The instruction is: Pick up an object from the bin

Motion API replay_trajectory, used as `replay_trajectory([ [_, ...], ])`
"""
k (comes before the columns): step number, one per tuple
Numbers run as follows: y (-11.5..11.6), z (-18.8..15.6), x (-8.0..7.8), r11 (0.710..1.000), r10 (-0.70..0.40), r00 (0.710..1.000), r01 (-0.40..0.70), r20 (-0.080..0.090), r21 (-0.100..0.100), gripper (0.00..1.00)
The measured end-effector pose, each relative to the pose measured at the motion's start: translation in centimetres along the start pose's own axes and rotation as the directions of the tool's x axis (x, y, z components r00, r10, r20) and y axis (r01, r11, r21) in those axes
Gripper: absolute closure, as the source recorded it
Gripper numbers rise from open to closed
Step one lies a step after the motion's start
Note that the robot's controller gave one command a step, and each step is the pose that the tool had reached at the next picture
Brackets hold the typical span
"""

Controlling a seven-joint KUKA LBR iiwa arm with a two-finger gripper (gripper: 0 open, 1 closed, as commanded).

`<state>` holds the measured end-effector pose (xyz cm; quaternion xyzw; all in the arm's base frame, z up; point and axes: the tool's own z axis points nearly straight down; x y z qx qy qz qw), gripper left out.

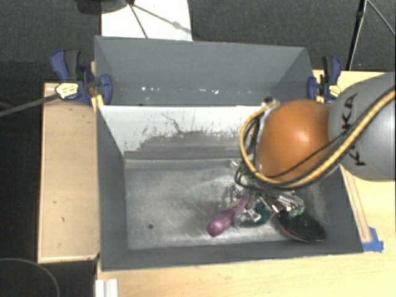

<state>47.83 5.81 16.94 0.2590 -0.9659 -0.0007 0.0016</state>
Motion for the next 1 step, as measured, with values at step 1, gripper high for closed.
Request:
replay_trajectory([
  [1,-0.95,-10.44,0.61,1.000,0.011,1.000,-0.011,0.012,0.007,1.00],
])
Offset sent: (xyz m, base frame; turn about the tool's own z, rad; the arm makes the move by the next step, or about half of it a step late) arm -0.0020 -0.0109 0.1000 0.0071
